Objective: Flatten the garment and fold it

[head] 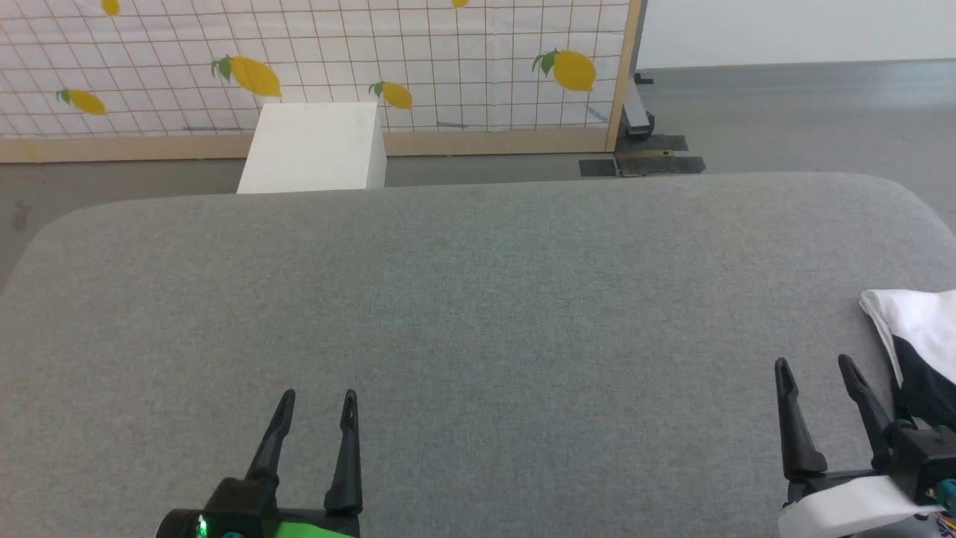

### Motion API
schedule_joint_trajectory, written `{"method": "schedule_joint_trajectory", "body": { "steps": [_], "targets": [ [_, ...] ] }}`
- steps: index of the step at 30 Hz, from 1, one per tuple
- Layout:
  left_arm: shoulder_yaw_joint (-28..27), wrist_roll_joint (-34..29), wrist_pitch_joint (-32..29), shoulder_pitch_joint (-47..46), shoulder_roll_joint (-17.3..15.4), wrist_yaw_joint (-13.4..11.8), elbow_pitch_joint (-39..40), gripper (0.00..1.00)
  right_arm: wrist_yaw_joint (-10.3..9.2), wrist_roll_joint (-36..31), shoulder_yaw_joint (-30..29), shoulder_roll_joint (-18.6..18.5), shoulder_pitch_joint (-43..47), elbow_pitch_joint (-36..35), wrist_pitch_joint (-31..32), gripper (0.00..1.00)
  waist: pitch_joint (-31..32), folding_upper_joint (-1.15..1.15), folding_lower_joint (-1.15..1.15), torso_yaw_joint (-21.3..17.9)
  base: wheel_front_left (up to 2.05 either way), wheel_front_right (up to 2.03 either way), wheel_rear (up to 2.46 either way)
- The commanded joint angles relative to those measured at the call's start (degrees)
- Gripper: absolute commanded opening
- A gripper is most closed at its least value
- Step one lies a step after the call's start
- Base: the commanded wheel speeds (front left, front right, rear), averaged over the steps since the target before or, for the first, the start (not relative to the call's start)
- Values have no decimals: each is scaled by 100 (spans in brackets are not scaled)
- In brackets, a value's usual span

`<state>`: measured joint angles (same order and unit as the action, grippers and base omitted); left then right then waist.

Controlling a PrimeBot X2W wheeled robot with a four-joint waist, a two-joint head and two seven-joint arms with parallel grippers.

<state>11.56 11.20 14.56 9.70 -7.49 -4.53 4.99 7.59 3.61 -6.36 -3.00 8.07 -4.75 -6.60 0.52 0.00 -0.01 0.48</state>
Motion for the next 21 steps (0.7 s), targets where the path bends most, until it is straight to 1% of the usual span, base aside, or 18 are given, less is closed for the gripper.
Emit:
{"method": "schedule_joint_trajectory", "body": {
  "steps": [1, 2, 21],
  "targets": [
    [-36, -102, 43, 80, 15, 51, -7, 100, -10, 34, -15, 12, 54, 8, -31, 100, -12, 0, 1, -5, 0, 0, 0],
    [-11, -34, -3, -1, 3, 30, -2, 0, 0, 7, -3, 0, 3, 1, 2, 0, -10, 0, 1, -4, 0, 0, 0],
    [-126, -152, -177, -115, 53, 76, -58, 0, -1, -36, 75, -1, -89, 54, 78, 0, -15, 0, 1, -10, 0, 0, 0]
  ]
}}
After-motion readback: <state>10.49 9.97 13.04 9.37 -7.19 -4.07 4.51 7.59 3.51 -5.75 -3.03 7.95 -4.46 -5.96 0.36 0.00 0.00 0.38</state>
